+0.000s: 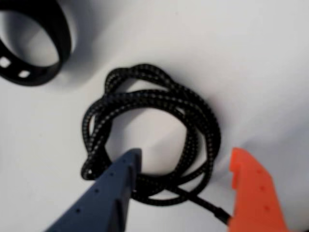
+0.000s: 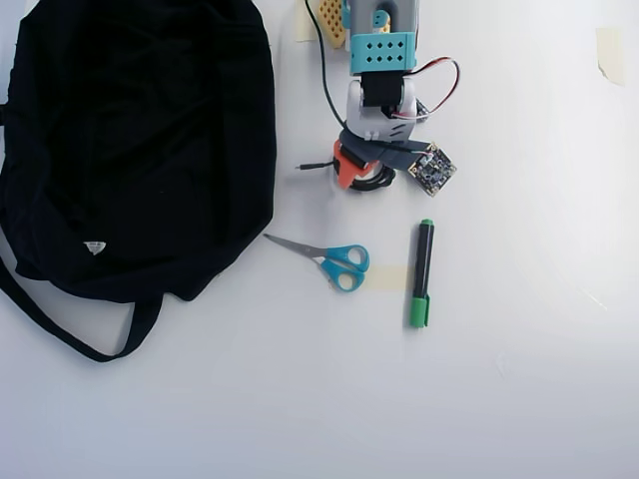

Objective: Put the cable into the black bag

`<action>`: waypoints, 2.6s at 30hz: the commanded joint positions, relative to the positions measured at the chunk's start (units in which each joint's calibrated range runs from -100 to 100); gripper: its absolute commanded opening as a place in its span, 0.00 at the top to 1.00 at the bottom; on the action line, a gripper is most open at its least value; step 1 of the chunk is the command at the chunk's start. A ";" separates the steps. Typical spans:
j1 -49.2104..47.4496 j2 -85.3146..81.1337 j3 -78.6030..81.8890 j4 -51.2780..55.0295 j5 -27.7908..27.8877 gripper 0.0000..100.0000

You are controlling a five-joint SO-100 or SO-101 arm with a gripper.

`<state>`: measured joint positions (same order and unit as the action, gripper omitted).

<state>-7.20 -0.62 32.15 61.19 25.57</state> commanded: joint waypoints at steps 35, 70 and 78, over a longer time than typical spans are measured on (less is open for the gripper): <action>1.52 3.78 -0.53 -2.01 1.02 0.67; 1.59 2.28 -1.34 -1.15 0.39 0.98; 1.44 -1.29 -1.52 -0.12 0.34 0.98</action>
<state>-5.44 2.28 32.08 59.64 26.06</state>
